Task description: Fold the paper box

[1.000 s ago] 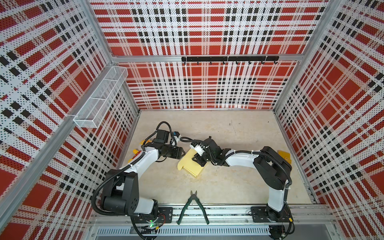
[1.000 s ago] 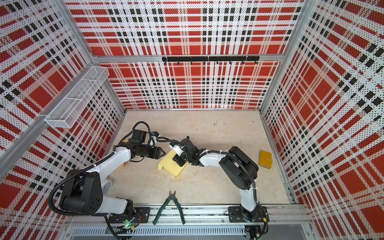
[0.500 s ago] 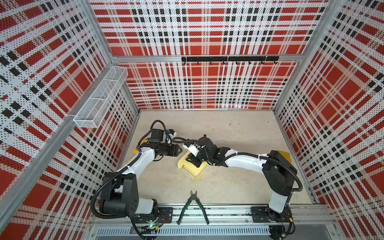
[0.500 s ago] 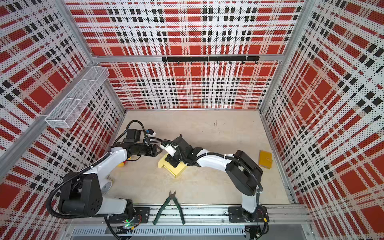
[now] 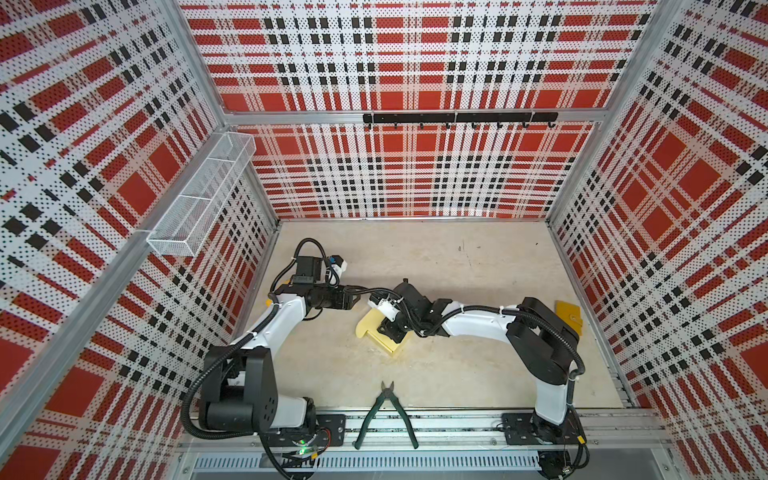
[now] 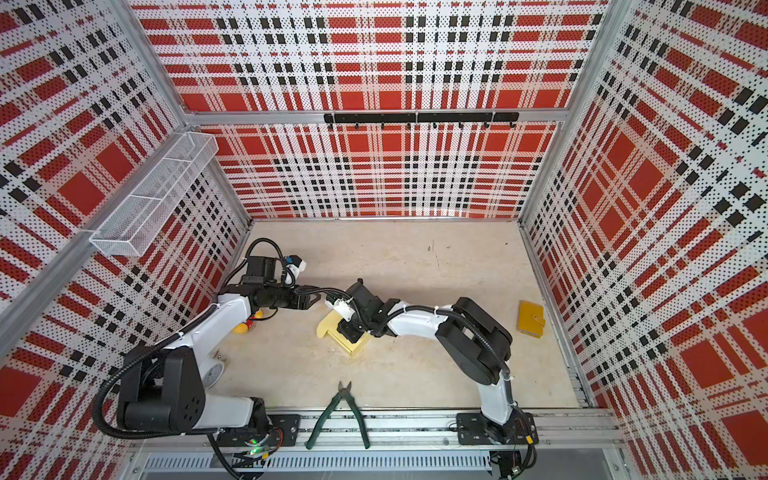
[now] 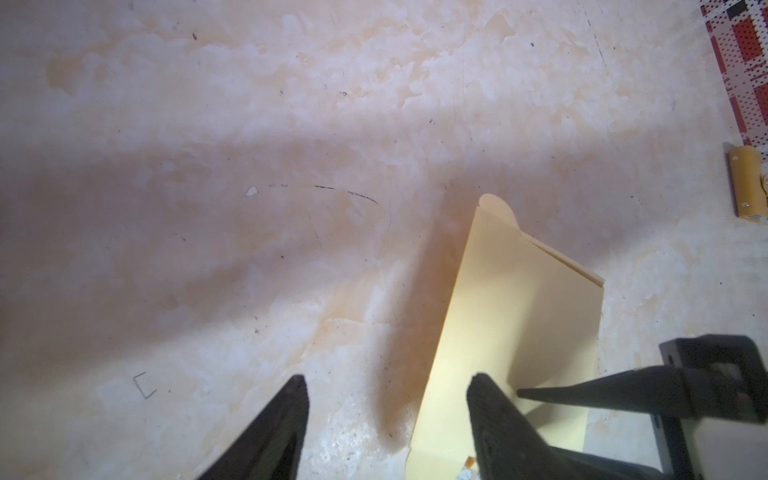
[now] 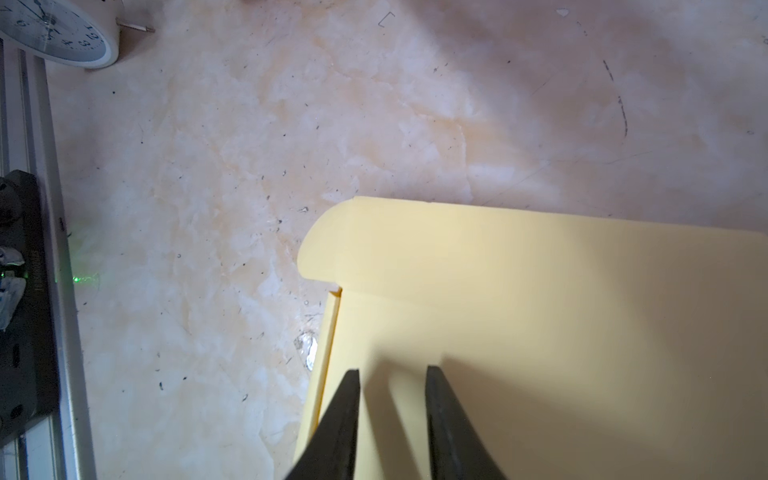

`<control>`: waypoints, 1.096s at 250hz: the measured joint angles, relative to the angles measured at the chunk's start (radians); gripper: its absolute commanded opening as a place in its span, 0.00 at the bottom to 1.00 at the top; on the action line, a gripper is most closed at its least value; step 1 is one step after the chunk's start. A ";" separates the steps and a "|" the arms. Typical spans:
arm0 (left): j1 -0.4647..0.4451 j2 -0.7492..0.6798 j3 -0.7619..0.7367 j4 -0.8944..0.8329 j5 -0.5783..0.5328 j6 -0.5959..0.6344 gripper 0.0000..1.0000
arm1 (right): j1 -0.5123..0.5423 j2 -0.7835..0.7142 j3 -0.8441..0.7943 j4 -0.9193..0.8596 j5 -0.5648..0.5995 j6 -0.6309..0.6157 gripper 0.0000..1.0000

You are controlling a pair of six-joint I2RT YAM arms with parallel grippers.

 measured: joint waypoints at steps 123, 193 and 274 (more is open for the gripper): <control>-0.153 0.122 0.040 -0.064 -0.011 0.101 0.52 | -0.077 -0.031 -0.043 -0.027 -0.018 -0.078 0.28; -0.274 0.201 0.038 -0.065 0.008 0.078 0.47 | -0.181 -0.165 -0.133 -0.159 0.023 -0.118 0.32; -0.315 0.176 0.028 -0.037 0.088 -0.036 0.59 | -0.241 -0.415 -0.242 -0.200 0.042 0.024 0.34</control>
